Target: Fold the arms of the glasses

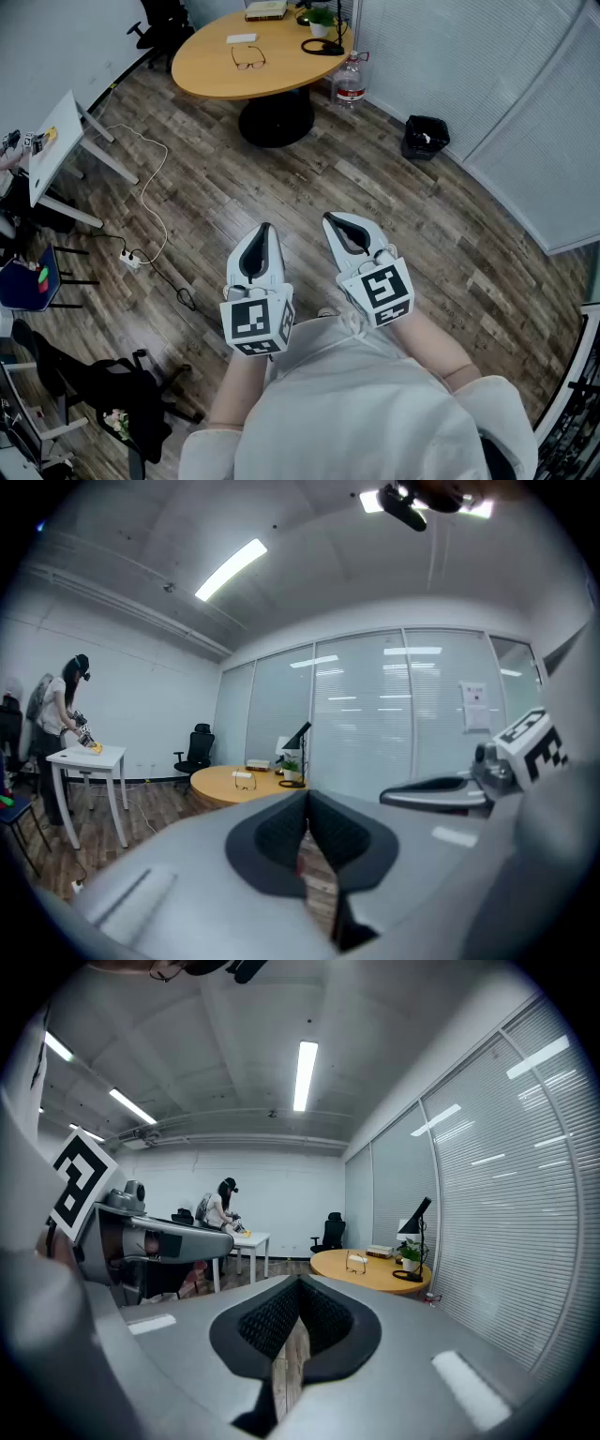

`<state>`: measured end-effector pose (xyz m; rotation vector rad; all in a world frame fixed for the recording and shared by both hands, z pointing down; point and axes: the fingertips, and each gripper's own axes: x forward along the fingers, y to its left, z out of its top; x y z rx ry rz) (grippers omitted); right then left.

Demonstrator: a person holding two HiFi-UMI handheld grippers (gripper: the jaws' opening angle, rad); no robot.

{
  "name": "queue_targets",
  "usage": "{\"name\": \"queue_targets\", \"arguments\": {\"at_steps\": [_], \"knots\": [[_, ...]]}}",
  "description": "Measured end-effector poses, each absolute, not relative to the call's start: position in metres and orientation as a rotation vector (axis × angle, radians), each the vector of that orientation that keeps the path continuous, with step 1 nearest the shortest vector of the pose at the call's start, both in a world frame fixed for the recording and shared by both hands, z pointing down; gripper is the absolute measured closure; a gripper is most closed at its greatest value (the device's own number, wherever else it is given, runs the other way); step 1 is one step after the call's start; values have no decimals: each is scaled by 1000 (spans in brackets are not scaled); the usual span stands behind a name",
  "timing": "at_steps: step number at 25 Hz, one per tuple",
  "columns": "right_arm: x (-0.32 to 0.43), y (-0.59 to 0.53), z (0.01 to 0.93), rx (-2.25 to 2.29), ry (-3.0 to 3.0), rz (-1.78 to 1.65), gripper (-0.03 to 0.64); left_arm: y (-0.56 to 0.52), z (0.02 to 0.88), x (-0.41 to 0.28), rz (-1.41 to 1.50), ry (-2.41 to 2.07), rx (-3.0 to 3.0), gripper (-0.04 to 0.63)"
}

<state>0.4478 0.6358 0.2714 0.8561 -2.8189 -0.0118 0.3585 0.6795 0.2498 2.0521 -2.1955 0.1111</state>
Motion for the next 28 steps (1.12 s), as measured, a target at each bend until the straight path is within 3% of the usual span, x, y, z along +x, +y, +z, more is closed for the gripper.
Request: {"name": "queue_targets", "arguments": {"at_steps": [18,28], "knots": [[454,614,315,808,-2735,144,617,658,283,371,156,-2098,2003,589],[389,540,334,839,-2689,192,617,590,307,292,142,-2062,1949,589]]}}
